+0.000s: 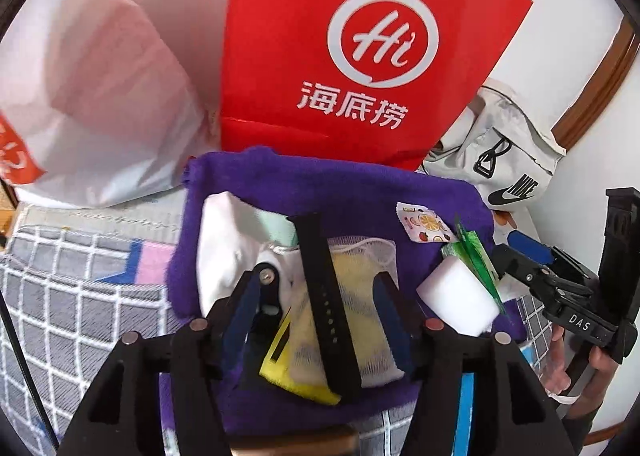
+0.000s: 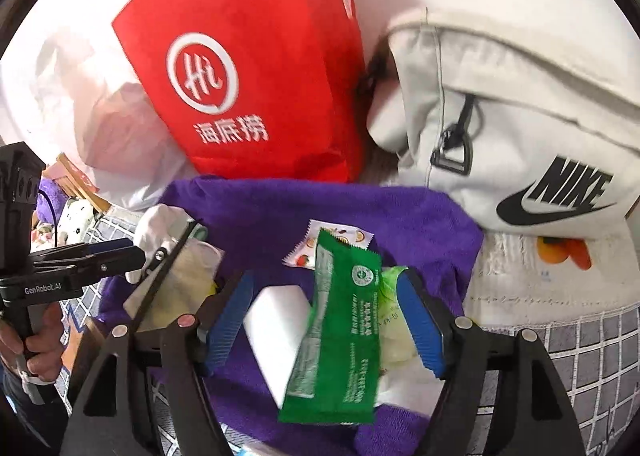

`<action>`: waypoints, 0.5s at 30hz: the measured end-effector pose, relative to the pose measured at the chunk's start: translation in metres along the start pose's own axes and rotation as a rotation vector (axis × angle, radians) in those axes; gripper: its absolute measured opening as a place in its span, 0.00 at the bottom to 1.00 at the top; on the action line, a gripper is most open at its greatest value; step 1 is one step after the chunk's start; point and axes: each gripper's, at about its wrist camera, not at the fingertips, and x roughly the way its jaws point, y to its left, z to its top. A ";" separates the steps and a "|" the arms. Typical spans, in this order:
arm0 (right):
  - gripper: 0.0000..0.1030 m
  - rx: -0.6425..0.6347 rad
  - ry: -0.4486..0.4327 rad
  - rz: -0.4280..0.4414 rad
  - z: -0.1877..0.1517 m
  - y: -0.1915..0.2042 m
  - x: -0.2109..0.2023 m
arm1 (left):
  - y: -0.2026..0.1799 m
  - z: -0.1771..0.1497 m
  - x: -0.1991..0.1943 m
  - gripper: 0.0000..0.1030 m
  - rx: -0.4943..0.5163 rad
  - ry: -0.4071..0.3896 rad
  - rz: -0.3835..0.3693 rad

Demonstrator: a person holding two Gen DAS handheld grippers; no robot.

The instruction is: Organize soft objects

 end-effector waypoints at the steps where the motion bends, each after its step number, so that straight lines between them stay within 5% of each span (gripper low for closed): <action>1: 0.72 -0.001 -0.001 0.002 0.000 0.003 -0.003 | 0.000 -0.001 -0.005 0.60 0.004 -0.002 0.008; 12: 0.73 0.013 -0.068 -0.013 -0.032 0.043 -0.094 | -0.013 -0.042 -0.100 0.69 0.012 -0.074 0.047; 15: 0.81 0.025 -0.075 -0.032 -0.047 0.052 -0.128 | -0.022 -0.061 -0.130 0.72 0.025 -0.100 0.070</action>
